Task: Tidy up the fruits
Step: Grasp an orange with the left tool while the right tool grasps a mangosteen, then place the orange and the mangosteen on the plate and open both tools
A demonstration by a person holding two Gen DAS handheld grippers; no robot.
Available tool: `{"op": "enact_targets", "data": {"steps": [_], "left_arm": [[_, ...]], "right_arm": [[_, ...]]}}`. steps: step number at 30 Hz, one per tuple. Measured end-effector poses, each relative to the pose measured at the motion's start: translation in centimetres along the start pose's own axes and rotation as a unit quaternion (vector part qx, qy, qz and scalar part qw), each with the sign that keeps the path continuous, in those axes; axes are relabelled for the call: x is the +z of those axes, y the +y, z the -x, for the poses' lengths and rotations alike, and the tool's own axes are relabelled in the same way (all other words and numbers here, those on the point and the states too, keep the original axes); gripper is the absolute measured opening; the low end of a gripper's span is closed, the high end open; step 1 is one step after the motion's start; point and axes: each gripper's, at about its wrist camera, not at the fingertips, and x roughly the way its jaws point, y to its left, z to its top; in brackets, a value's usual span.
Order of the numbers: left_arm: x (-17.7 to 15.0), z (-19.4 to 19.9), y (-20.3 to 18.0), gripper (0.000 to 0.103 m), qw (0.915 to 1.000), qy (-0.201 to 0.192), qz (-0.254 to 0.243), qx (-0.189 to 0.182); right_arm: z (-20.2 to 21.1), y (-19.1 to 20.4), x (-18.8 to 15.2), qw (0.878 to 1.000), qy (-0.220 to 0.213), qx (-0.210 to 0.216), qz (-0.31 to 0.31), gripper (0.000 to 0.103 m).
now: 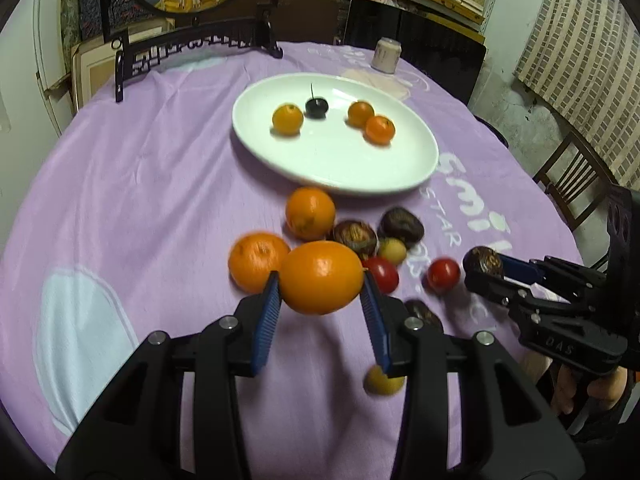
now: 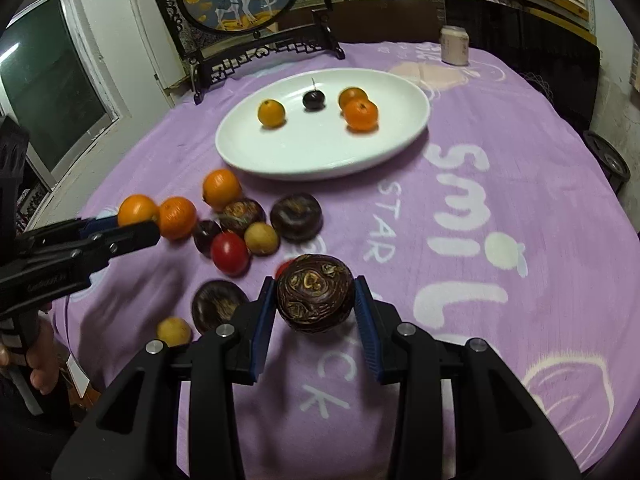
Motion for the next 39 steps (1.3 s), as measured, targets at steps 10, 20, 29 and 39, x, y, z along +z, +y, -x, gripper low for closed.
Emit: {"op": "enact_targets", "data": {"steps": [10,20,29,39], "left_arm": [[11.7,-3.2,-0.8,0.041,0.9992,-0.032,-0.015,0.018],[17.3,-11.8,1.9,0.041,0.999,0.013,0.038,0.017],[17.4,-12.2,2.4,0.058,0.9993,-0.003,0.034,0.018],[16.0,-9.8,3.3,0.058,0.9987,-0.018,0.047,0.0]], "right_arm": [[-2.0,0.9,9.8,0.999,-0.033,0.006,0.036,0.039],[-11.1,-0.3,15.7,0.999,0.013,-0.006,0.04,0.039],[-11.7,-0.7,16.0,0.999,-0.009,-0.022,0.038,0.053],[-8.6,-3.6,14.3,0.997,-0.045,-0.06,-0.007,0.056]]}}
